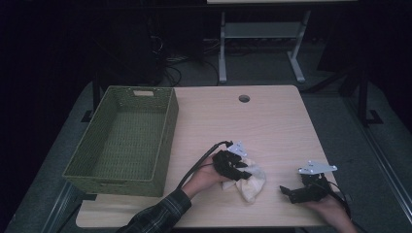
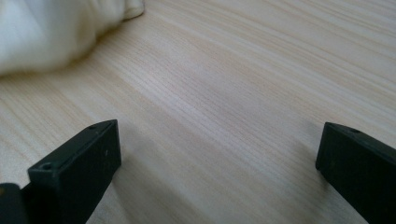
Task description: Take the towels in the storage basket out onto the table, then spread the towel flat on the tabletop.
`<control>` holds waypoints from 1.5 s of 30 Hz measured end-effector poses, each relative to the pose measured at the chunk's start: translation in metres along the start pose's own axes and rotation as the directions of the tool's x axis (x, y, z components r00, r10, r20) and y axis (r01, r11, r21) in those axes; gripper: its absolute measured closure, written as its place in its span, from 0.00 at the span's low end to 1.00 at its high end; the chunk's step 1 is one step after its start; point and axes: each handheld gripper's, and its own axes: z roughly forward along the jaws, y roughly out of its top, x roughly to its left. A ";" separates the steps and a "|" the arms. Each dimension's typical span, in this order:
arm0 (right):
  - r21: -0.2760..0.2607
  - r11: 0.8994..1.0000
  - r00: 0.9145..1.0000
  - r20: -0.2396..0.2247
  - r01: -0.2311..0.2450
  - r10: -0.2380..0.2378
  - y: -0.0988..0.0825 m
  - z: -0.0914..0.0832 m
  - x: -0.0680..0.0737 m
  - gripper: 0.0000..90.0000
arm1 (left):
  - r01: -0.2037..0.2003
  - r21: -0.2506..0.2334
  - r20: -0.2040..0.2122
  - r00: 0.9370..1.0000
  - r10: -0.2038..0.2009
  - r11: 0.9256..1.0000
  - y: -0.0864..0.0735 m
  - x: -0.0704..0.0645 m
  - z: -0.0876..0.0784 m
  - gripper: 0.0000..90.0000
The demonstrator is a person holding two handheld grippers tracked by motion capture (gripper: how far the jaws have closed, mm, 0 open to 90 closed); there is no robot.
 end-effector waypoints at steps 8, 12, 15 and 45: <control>0.000 1.000 1.000 -0.001 0.001 -0.001 0.000 0.000 0.000 0.00 | 0.001 -0.063 -0.055 0.998 -0.004 0.998 0.006 -0.004 -0.028 0.38; 0.000 1.000 1.000 0.000 0.001 -0.001 0.000 0.000 0.000 0.00 | 0.011 -0.097 -0.093 0.995 -0.020 0.995 0.003 0.002 -0.048 0.38; -0.001 1.000 1.000 0.000 0.001 -0.001 0.000 0.000 0.000 0.00 | 0.043 -0.111 -0.132 0.990 -0.057 0.993 -0.003 0.013 -0.058 0.39; -0.001 1.000 1.000 -0.002 0.006 -0.006 0.000 0.000 -0.001 0.00 | 0.112 -0.022 -0.171 0.979 -0.115 0.993 -0.058 0.004 -0.049 0.53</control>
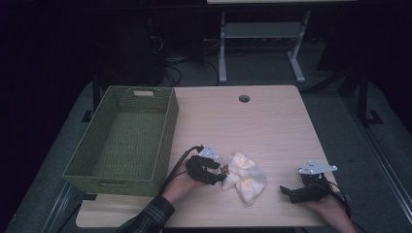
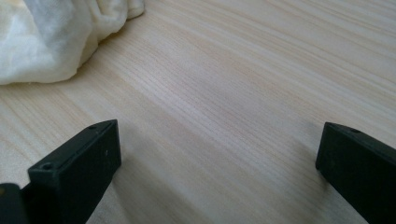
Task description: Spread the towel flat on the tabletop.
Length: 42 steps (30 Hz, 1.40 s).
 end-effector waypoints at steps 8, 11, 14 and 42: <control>0.000 1.000 1.000 -0.001 0.000 0.000 0.000 0.000 0.000 0.00 | -0.031 -0.020 -0.045 0.999 0.030 0.999 0.006 0.001 -0.004 0.91; -0.002 1.000 1.000 -0.002 0.004 -0.004 0.000 0.000 0.000 0.00 | -0.018 -0.063 -0.052 0.999 0.015 0.998 0.011 0.002 -0.013 0.93; 0.000 1.000 1.000 -0.005 0.010 -0.010 0.000 -0.001 0.000 0.00 | -0.015 -0.098 -0.055 0.998 0.010 0.995 0.019 0.004 -0.021 0.93; -0.146 0.989 0.962 -0.262 0.039 -0.077 0.075 0.031 0.044 0.84 | -0.036 -0.219 -0.088 0.996 0.017 0.975 0.063 0.018 -0.041 0.94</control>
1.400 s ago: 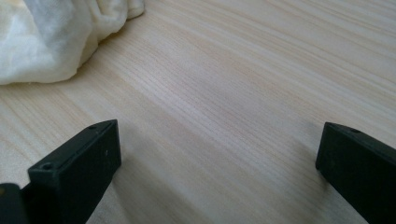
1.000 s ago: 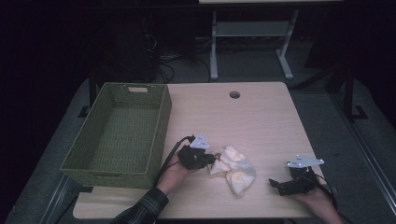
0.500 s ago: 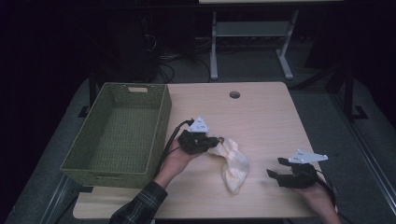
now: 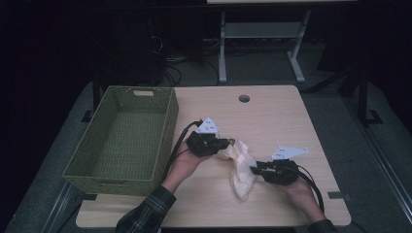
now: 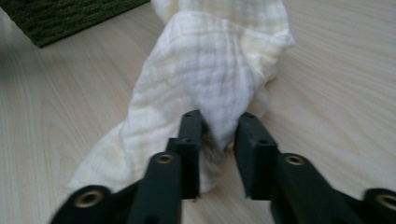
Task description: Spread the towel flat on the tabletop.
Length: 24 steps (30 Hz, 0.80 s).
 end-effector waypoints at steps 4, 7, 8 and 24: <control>-0.009 1.000 1.000 0.011 0.006 -0.006 0.002 -0.003 0.000 0.95 | 0.013 -0.016 -0.010 1.000 -0.013 1.000 0.001 0.005 -0.007 0.95; -0.047 0.999 1.000 0.011 -0.005 0.005 0.002 -0.014 -0.005 0.96 | 0.017 -0.019 -0.013 1.000 -0.017 1.000 0.001 0.007 -0.010 0.95; -0.062 0.998 1.000 0.014 -0.012 0.013 0.002 -0.018 -0.006 0.96 | 0.014 -0.018 -0.011 1.000 -0.014 1.000 0.001 0.007 -0.011 0.95; -0.040 0.999 1.000 0.009 -0.015 0.015 0.003 -0.026 -0.006 0.89 | 0.049 -0.051 -0.050 0.997 -0.052 0.997 0.000 0.013 -0.019 0.95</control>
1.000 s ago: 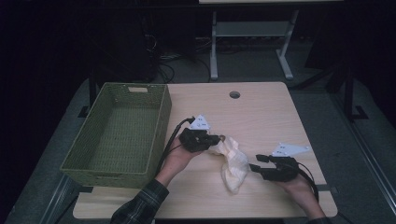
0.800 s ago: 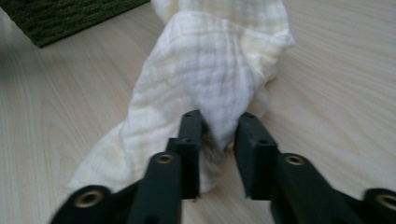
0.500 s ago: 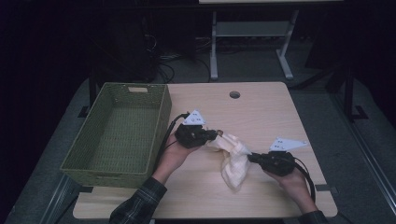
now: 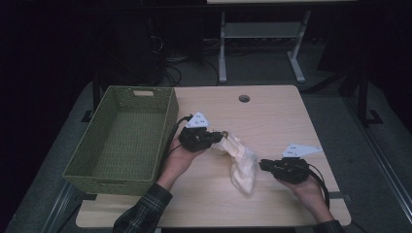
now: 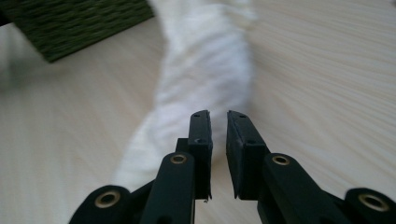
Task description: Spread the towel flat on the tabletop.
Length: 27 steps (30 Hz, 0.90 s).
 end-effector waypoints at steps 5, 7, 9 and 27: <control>0.026 0.998 0.997 -0.058 0.053 -0.051 0.010 0.020 0.027 0.85 | 0.011 -0.005 0.002 1.000 -0.011 1.000 -0.001 0.000 0.001 0.95; 0.035 0.997 0.995 -0.072 0.065 -0.062 0.013 0.028 0.034 0.83 | 0.000 0.002 0.004 1.000 0.000 1.000 -0.001 0.000 0.001 0.95; 0.058 0.995 0.995 -0.063 0.087 -0.083 0.014 0.038 0.039 0.83 | 0.001 0.007 0.008 1.000 -0.001 1.000 -0.002 -0.001 0.003 0.95; 0.192 0.971 0.988 0.019 0.145 -0.151 0.011 0.095 0.051 0.91 | 0.004 0.043 0.029 1.000 -0.006 0.999 -0.009 -0.004 0.015 0.95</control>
